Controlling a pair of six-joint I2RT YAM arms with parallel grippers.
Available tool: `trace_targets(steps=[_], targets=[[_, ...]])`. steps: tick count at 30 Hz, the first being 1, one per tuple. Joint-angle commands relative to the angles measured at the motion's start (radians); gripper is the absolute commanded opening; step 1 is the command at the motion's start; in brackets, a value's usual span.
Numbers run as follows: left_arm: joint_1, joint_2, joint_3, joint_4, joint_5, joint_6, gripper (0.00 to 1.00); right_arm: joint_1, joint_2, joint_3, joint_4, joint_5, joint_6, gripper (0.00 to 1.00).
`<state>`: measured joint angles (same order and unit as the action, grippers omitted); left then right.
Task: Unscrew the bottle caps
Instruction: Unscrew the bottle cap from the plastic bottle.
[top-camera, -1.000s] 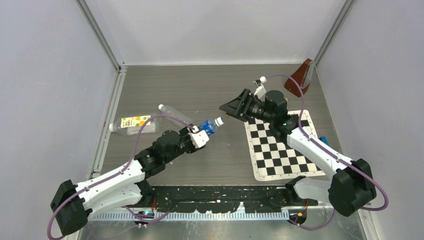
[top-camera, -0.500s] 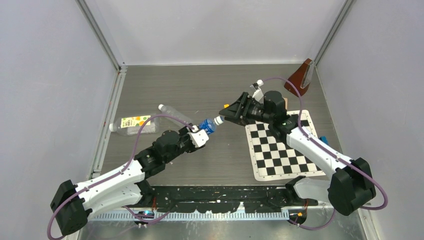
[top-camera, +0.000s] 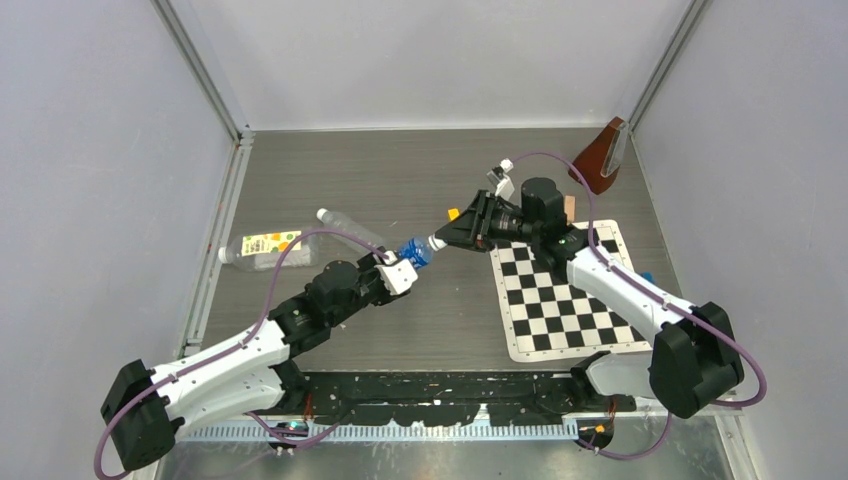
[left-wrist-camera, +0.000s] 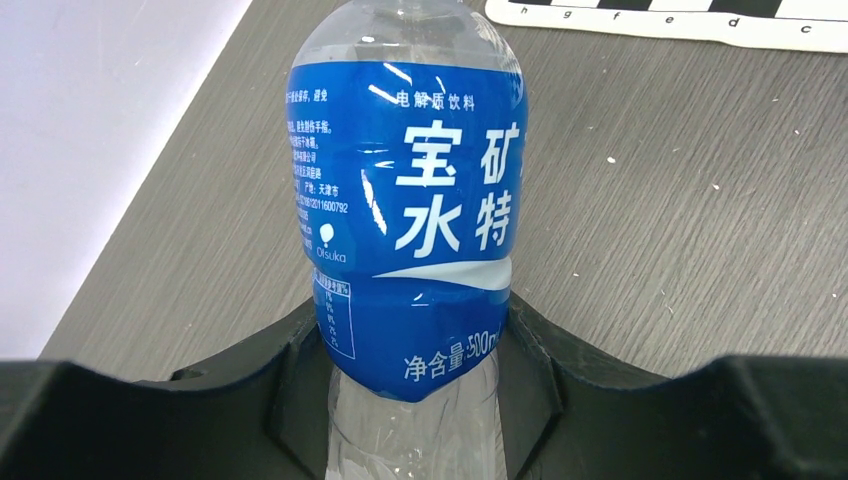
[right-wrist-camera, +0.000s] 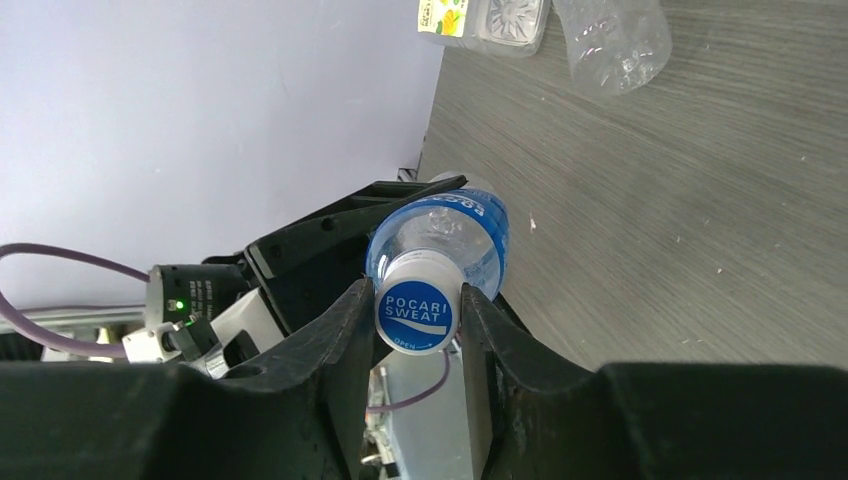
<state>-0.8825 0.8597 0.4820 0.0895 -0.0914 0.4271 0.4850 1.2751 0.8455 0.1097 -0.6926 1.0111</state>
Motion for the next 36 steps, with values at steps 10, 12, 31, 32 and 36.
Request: trace_targets(steps=[10, 12, 31, 32, 36], targets=[[-0.001, 0.005, 0.016, 0.056, 0.068, -0.004, 0.0, 0.009, -0.132, -0.049, 0.046, -0.08, -0.518, 0.09], [-0.001, 0.009, 0.017, 0.054, 0.086, -0.008, 0.0, 0.009, -0.159, -0.1, 0.126, -0.129, -0.597, 0.06], [-0.001, 0.002, 0.025, 0.02, 0.209, -0.021, 0.0, 0.009, -0.329, -0.205, 0.069, -0.348, -1.419, 0.0], [-0.001, 0.001, 0.026, 0.02, 0.209, -0.021, 0.0, 0.009, -0.331, -0.207, 0.07, -0.351, -1.426, 0.0], [-0.001, 0.003, 0.025, 0.019, 0.208, -0.019, 0.0, 0.009, -0.347, -0.216, 0.072, -0.37, -1.443, 0.0]])
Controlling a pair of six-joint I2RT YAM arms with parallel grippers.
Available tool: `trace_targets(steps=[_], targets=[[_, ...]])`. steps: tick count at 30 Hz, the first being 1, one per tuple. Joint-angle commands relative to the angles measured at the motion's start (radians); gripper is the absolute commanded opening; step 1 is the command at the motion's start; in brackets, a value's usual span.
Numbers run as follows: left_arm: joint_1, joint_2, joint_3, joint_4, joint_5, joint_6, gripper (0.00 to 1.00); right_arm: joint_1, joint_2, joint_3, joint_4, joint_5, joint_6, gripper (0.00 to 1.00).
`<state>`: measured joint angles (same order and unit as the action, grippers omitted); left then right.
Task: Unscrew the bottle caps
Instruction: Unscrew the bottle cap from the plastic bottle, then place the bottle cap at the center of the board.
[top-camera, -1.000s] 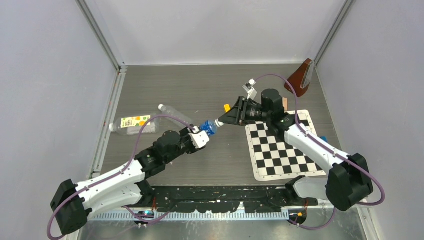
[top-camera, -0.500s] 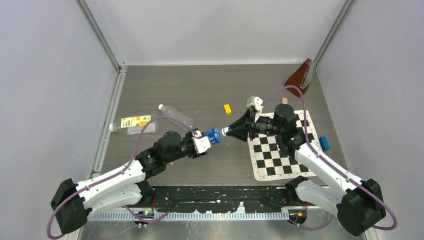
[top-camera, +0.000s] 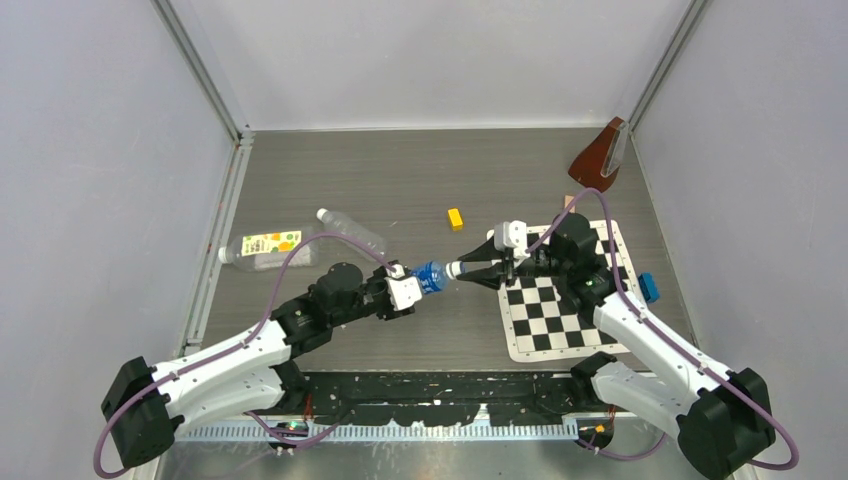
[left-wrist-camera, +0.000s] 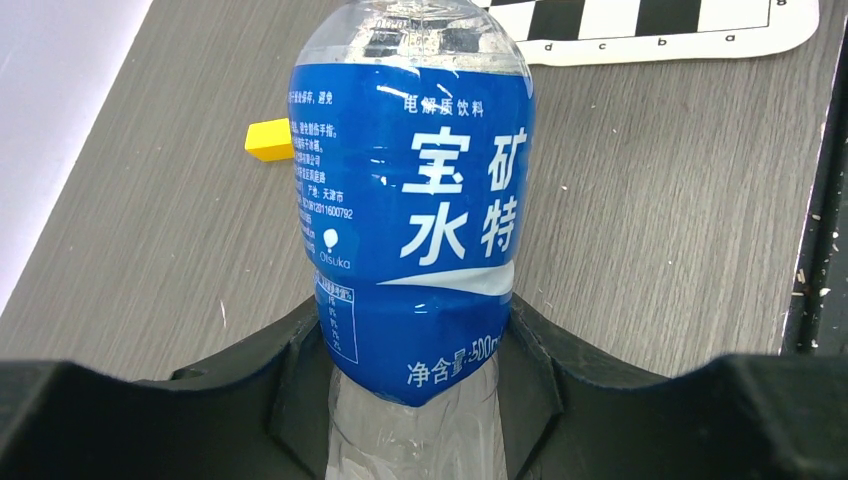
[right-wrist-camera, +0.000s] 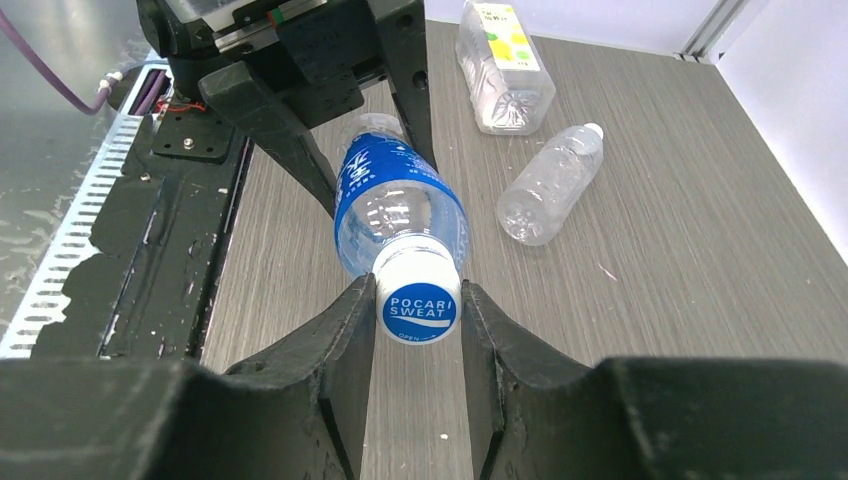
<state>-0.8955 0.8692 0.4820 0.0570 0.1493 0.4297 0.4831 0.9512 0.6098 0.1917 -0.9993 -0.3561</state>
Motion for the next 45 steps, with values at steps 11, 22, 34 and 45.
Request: trace_targets(steps=[11, 22, 34, 45], targets=[[0.012, -0.03, 0.018, 0.054, -0.13, -0.016, 0.0, 0.011, -0.069, 0.012, -0.022, -0.03, -0.1, 0.01], [0.012, -0.025, 0.028, 0.045, -0.141, -0.02, 0.0, 0.009, -0.089, 0.017, -0.008, 0.044, -0.097, 0.0], [0.012, -0.186, -0.064, 0.219, -0.575, -0.04, 0.0, 0.009, 0.16, 0.058, 0.205, 0.81, 0.71, 0.0], [0.012, -0.343, -0.099, 0.227, -0.624, -0.084, 0.0, 0.013, 0.824, 0.688, -0.456, 0.723, 1.023, 0.02]])
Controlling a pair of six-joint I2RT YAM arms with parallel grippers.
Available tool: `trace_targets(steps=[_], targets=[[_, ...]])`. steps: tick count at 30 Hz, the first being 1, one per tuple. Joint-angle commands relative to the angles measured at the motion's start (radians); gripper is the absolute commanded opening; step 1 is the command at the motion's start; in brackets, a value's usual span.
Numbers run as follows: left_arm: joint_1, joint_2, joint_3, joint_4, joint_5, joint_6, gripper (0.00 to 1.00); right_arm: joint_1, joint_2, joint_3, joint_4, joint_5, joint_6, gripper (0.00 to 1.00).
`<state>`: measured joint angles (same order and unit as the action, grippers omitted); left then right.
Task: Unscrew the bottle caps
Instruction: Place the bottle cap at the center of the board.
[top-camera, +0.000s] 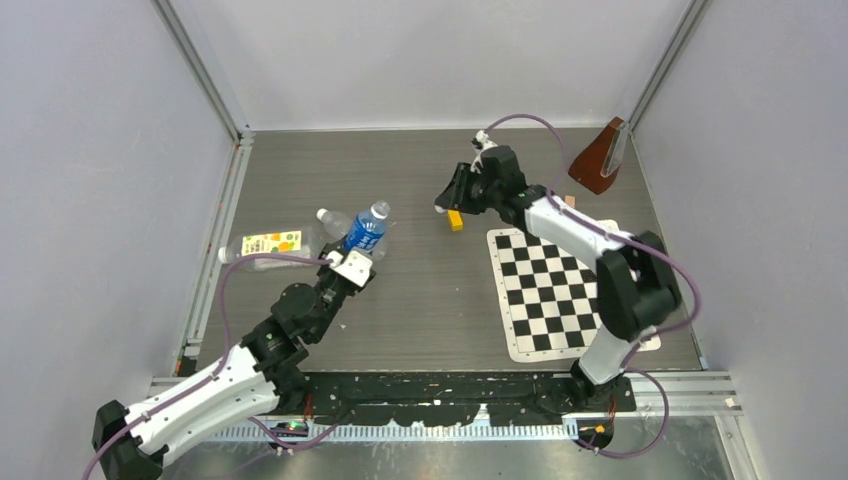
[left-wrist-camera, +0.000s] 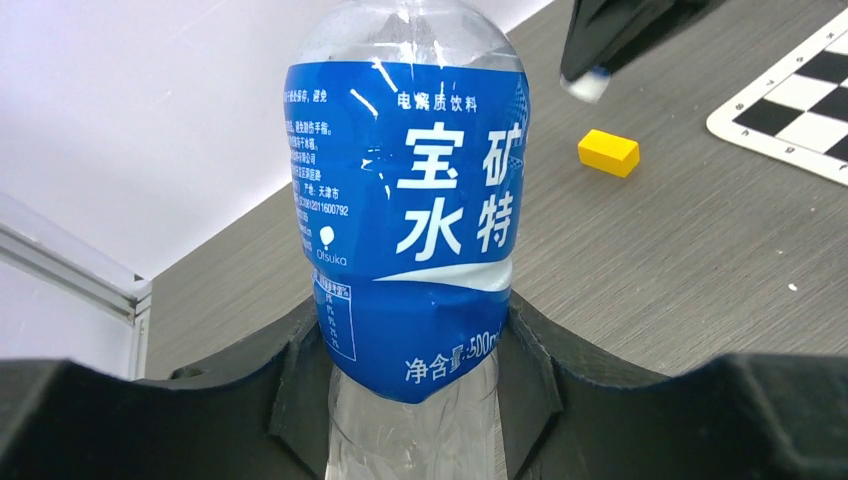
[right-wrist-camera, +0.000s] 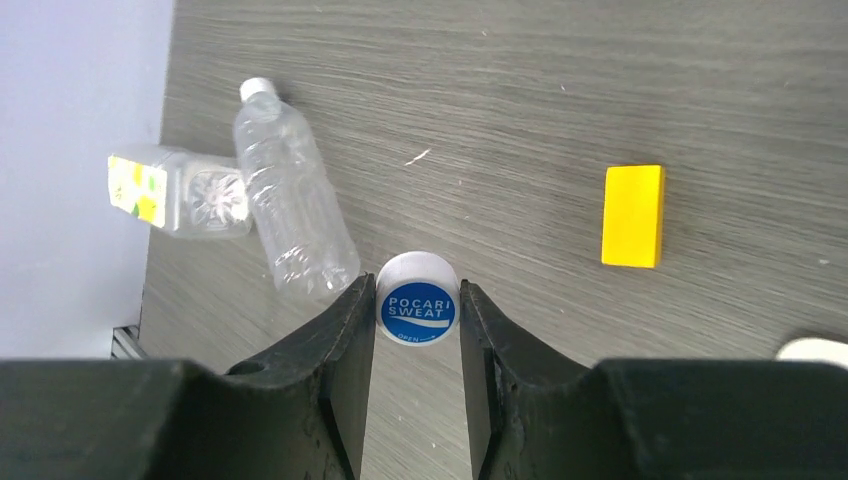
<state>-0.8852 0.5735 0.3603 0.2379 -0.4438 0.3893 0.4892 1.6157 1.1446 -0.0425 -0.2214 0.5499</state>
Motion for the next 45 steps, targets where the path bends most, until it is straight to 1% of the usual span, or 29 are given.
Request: trace_targets(steps=[1, 4, 7, 9, 13, 17, 20, 23, 25, 26, 27, 29, 30, 31, 33, 37, 38, 40, 41, 42, 43, 44, 45], targets=[[0.002, -0.062, 0.029, 0.029, -0.029, -0.049, 0.0, 0.009, 0.191, 0.21, -0.255, -0.053, 0.119, 0.03], [0.002, -0.095, 0.032, 0.024, -0.03, -0.058, 0.0, 0.028, 0.325, 0.31, -0.31, 0.005, 0.111, 0.06], [0.002, -0.114, 0.03, 0.022, -0.035, -0.06, 0.0, 0.054, 0.422, 0.422, -0.371, 0.073, 0.089, 0.1], [0.002, -0.111, 0.026, 0.024, -0.039, -0.06, 0.0, 0.073, 0.472, 0.476, -0.387, 0.112, 0.075, 0.11], [0.002, -0.087, 0.03, 0.021, -0.031, -0.062, 0.0, 0.096, 0.555, 0.583, -0.427, 0.174, 0.063, 0.12], [0.002, -0.069, 0.025, 0.028, -0.023, -0.068, 0.0, 0.116, 0.617, 0.659, -0.447, 0.214, 0.051, 0.17], [0.001, -0.059, 0.025, 0.028, -0.019, -0.073, 0.0, 0.125, 0.659, 0.721, -0.453, 0.287, 0.05, 0.2], [0.001, -0.054, 0.028, 0.026, -0.016, -0.074, 0.0, 0.128, 0.711, 0.775, -0.446, 0.299, 0.055, 0.22], [0.002, -0.055, 0.026, 0.028, -0.016, -0.073, 0.0, 0.133, 0.755, 0.843, -0.484, 0.305, 0.052, 0.25], [0.002, -0.055, 0.025, 0.03, -0.02, -0.073, 0.0, 0.137, 0.786, 0.895, -0.497, 0.313, 0.05, 0.29], [0.002, -0.052, 0.025, 0.032, -0.021, -0.073, 0.0, 0.139, 0.799, 0.918, -0.519, 0.315, 0.048, 0.31], [0.002, -0.048, 0.027, 0.025, -0.019, -0.075, 0.0, 0.143, 0.825, 0.965, -0.533, 0.321, 0.047, 0.38], [0.002, -0.048, 0.03, 0.018, -0.019, -0.076, 0.0, 0.144, 0.827, 0.974, -0.535, 0.324, 0.051, 0.44], [0.002, -0.048, 0.032, 0.013, -0.018, -0.076, 0.0, 0.144, 0.823, 0.971, -0.529, 0.325, 0.051, 0.46], [0.002, -0.048, 0.034, 0.009, -0.021, -0.078, 0.0, 0.144, 0.794, 0.944, -0.504, 0.319, 0.049, 0.53], [0.002, -0.042, 0.029, 0.016, -0.026, -0.079, 0.0, 0.132, 0.703, 0.824, -0.419, 0.255, 0.054, 0.63], [0.001, -0.038, 0.03, 0.017, -0.024, -0.079, 0.0, 0.123, 0.675, 0.812, -0.416, 0.246, 0.07, 0.63], [0.002, -0.03, 0.037, 0.007, -0.017, -0.081, 0.0, 0.109, 0.617, 0.758, -0.392, 0.181, 0.094, 0.63], [0.002, -0.027, 0.038, 0.004, -0.015, -0.082, 0.0, 0.103, 0.591, 0.698, -0.353, 0.148, 0.103, 0.63], [0.002, -0.025, 0.04, 0.002, -0.012, -0.082, 0.0, 0.092, 0.53, 0.661, -0.327, 0.132, 0.128, 0.63], [0.002, -0.024, 0.04, 0.001, -0.011, -0.082, 0.0, 0.087, 0.497, 0.573, -0.261, 0.11, 0.143, 0.64], [0.002, -0.021, 0.039, 0.002, -0.01, -0.083, 0.0, 0.075, 0.428, 0.534, -0.23, 0.1, 0.175, 0.64], [0.002, -0.018, 0.039, 0.005, -0.012, -0.083, 0.0, 0.069, 0.36, 0.453, -0.176, 0.07, 0.208, 0.64]])
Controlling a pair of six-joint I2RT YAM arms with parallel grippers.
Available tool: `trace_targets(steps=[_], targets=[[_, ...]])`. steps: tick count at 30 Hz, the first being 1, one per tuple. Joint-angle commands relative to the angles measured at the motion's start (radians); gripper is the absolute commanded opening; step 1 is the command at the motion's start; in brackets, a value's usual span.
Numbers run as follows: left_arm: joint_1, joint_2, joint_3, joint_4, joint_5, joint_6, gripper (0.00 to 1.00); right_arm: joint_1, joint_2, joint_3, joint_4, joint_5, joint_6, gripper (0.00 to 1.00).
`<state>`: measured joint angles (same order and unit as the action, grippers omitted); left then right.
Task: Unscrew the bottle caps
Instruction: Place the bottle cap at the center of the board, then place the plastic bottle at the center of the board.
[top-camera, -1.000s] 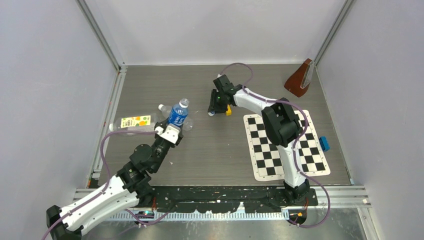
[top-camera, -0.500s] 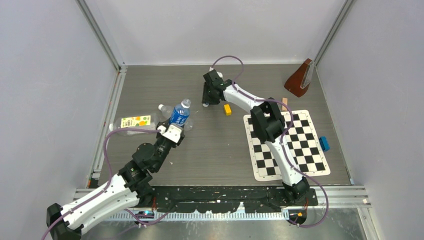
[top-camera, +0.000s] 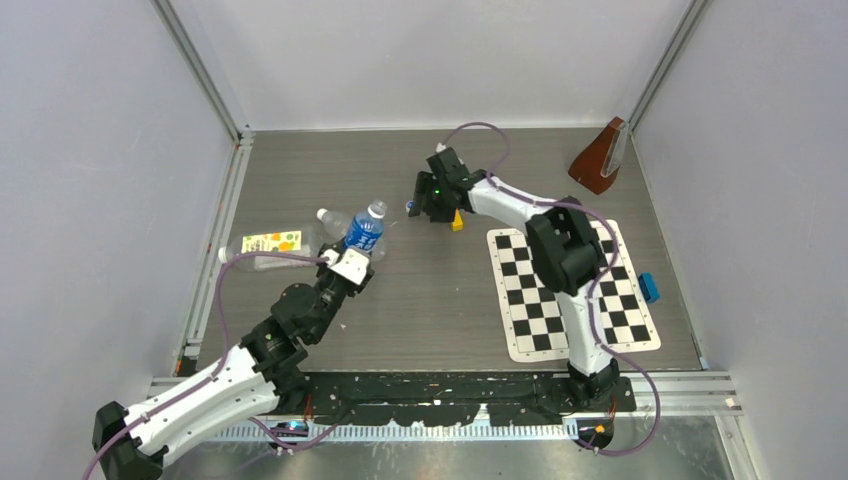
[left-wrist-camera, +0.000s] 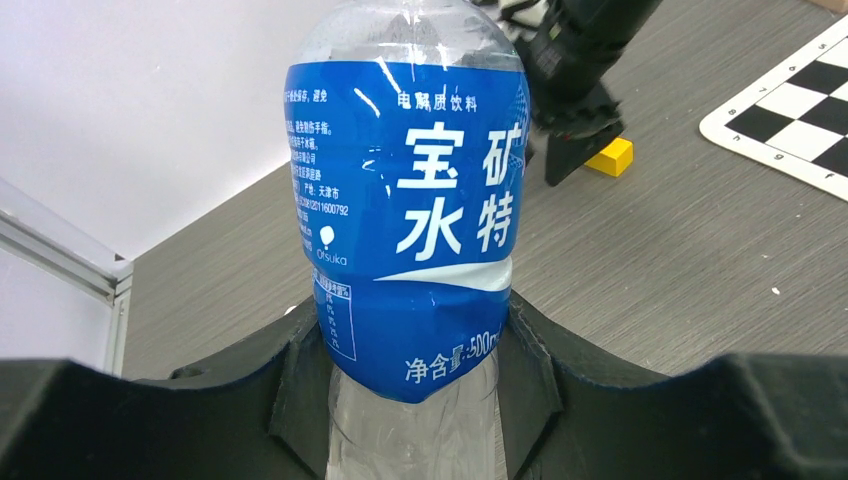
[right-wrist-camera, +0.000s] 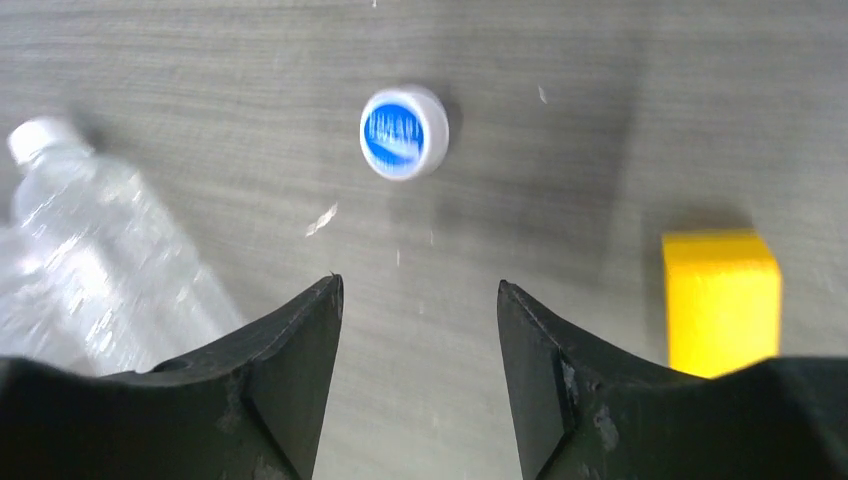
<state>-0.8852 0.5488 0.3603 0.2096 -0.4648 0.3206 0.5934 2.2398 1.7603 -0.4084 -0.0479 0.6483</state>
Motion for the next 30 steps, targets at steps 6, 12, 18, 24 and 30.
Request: trace_targets(steps=[6, 12, 18, 24, 30], targets=[[0.002, 0.03, 0.04, 0.048, 0.011, -0.02, 0.0, -0.076, -0.554, -0.497, 0.502, -0.248, 0.275, 0.64], [0.002, 0.078, 0.051, 0.046, 0.036, -0.036, 0.01, -0.055, -0.751, -0.714, 0.755, -0.296, 0.397, 0.65], [0.002, 0.124, 0.062, 0.077, 0.037, -0.043, 0.01, 0.047, -0.847, -0.779, 0.805, -0.24, 0.309, 0.67], [0.002, 0.149, 0.079, 0.067, 0.061, -0.05, 0.01, 0.112, -0.828, -0.771, 0.889, -0.254, 0.268, 0.69], [0.002, 0.116, 0.06, 0.046, 0.056, -0.055, 0.01, 0.137, -0.802, -0.747, 0.88, -0.29, 0.237, 0.69]])
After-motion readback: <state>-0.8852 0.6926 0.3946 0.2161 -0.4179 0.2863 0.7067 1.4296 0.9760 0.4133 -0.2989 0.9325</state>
